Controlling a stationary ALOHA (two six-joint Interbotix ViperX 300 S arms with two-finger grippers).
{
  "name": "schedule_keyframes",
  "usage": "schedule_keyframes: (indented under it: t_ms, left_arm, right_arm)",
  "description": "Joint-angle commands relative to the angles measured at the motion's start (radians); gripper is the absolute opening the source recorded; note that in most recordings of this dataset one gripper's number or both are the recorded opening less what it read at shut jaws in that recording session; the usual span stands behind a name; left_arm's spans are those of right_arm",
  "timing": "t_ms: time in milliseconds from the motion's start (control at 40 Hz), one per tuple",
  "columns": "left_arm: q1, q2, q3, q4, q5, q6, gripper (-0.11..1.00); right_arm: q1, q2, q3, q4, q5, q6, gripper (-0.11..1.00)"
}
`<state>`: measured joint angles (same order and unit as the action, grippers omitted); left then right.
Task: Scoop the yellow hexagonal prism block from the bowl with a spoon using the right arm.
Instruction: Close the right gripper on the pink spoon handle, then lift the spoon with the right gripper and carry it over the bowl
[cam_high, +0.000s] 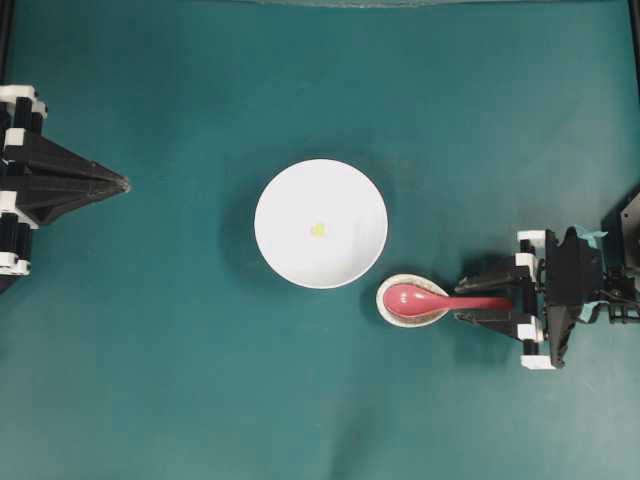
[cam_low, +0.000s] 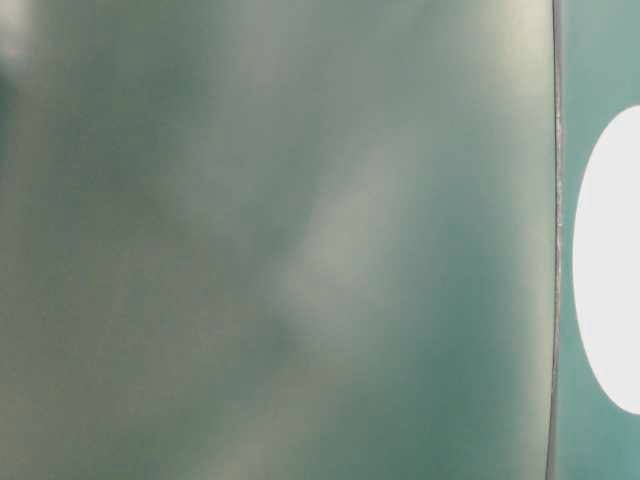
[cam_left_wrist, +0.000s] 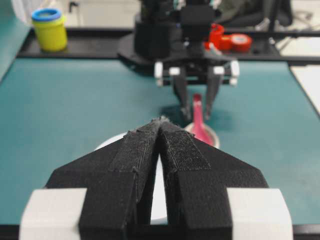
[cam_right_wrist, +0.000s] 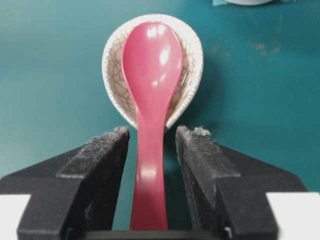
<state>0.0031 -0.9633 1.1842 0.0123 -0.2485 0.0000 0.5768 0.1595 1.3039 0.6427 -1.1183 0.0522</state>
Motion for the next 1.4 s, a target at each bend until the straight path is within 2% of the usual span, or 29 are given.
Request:
schedule_keyframes:
  t_ms: [0, 350, 975, 1175, 1375]
  left_arm:
    - [0.002, 0.009, -0.028, 0.005, -0.005, 0.002, 0.03]
    - [0.002, 0.009, -0.028, 0.005, -0.005, 0.002, 0.03]
    - [0.0, 0.008, -0.028, 0.005, -0.005, 0.002, 0.03]
    - [0.0, 0.006, -0.026, 0.005, -0.005, 0.002, 0.03]
    - [0.002, 0.002, -0.029, 0.005, -0.003, 0.0, 0.03]
  right_arm:
    - [0.003, -0.008, -0.008, -0.002, -0.015, -0.002, 0.48]
    - [0.003, -0.008, -0.008, 0.0, -0.008, -0.002, 0.28]
    - [0.003, -0.009, -0.011, -0.002, 0.003, -0.002, 0.26]
    - [0.002, -0.049, -0.003, 0.0, 0.002, -0.005, 0.24]
    - [-0.003, -0.129, -0.005, 0.0, 0.018, -0.043, 0.24]
